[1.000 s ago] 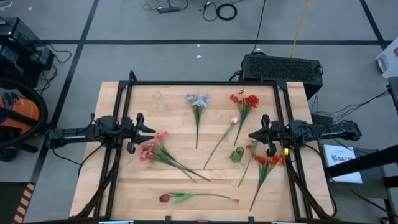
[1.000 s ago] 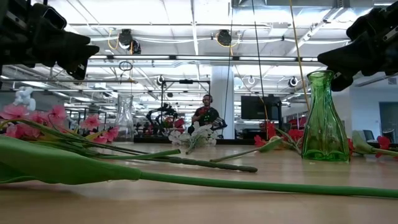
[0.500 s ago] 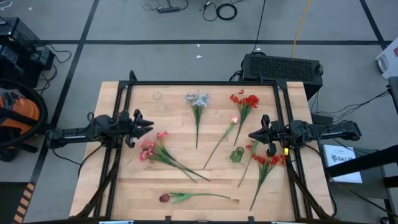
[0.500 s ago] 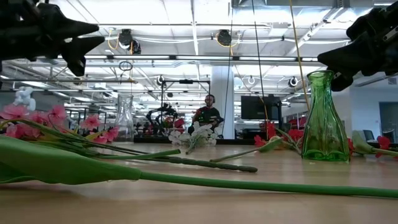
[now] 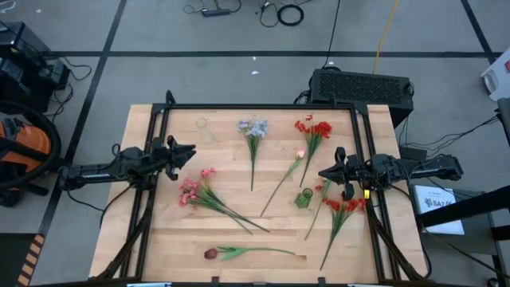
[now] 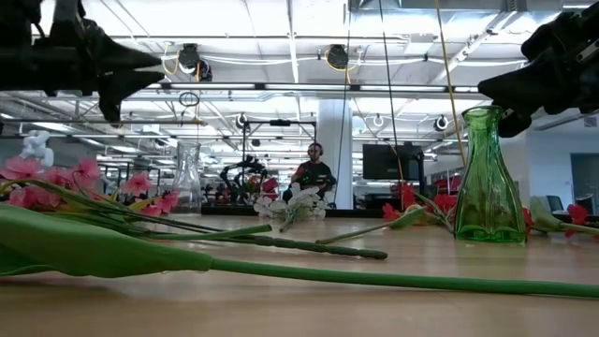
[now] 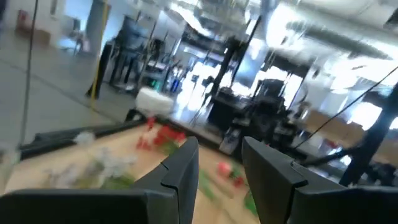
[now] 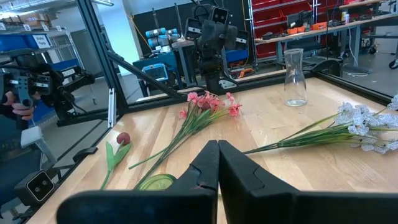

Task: Sort flowers into vase by color
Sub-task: Put the left pink flower into the green vase

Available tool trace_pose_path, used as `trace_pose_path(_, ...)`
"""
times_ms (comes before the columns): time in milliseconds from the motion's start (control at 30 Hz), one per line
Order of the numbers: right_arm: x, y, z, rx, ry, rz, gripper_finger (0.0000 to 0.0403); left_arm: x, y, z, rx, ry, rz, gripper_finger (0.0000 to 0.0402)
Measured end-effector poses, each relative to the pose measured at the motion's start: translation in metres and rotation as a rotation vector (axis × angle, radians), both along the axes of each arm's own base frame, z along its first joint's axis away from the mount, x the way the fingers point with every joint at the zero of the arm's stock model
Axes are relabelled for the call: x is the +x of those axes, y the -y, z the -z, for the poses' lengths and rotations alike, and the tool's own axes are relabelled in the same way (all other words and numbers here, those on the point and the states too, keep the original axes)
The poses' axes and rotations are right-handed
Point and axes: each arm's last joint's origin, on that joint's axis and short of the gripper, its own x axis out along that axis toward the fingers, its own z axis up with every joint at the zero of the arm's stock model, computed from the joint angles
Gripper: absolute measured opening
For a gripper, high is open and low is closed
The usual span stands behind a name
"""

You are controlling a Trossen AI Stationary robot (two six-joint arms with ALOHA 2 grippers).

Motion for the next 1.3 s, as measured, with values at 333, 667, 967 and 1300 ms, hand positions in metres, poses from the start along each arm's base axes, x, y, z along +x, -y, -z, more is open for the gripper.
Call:
trace_pose_path(333, 0.000, 0.000, 0.000, 0.000, 0.001, 0.000, 0.0000, 0.010, 0.008, -0.001, -0.007, -0.261, 0.043, 0.0130)
trace_pose_path(667, 0.000, 0.000, 0.000, 0.000, 0.001, 0.000, 0.0000, 0.038, 0.014, -0.020, -0.058, -0.466, -0.091, 0.0130)
trace_pose_path(967, 0.000, 0.000, 0.000, 0.000, 0.001, 0.000, 0.0000, 0.085, 0.025, -0.057, -0.067, -0.649, -0.105, 0.0130)
trace_pose_path(1300, 0.000, 0.000, 0.000, 0.000, 0.001, 0.000, 0.0000, 0.182, 0.049, -0.089, -0.014, -0.775, -0.117, 0.0130)
